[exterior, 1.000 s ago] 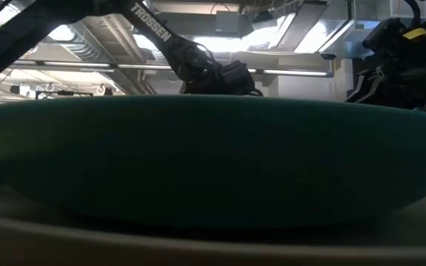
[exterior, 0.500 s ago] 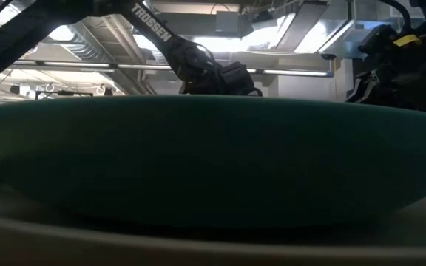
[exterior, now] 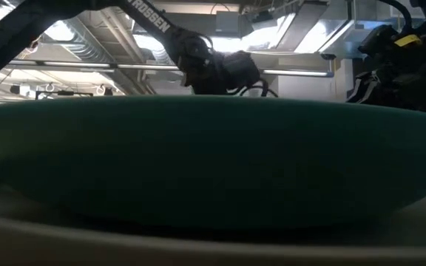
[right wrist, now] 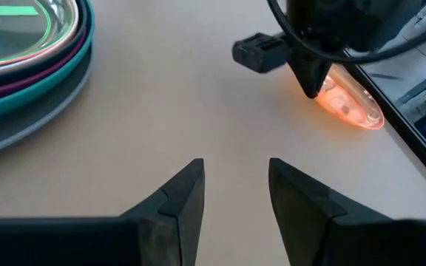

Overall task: Stack plastic plates
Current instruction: Stack the orange transparent plate on top of the green transparent plate

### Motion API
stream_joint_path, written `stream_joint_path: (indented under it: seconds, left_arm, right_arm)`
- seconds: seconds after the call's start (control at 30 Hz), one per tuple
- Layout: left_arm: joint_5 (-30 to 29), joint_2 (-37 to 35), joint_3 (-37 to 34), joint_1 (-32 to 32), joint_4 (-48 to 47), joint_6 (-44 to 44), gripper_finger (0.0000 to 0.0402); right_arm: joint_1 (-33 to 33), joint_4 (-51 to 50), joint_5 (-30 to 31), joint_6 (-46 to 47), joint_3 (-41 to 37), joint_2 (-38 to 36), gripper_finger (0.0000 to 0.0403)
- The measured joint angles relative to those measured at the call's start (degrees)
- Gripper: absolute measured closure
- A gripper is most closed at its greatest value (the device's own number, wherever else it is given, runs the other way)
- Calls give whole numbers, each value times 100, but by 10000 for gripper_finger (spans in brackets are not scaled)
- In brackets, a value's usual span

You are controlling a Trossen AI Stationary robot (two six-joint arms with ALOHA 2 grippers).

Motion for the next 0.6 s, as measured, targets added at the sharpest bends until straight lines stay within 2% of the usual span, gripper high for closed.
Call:
stream_joint_path:
  seconds: [0.6]
  left_arm:
    - [-339, -989, 0, -1128, -727, 18, 398]
  right_arm:
    - [7, -35, 7, -142, 4, -22, 258]
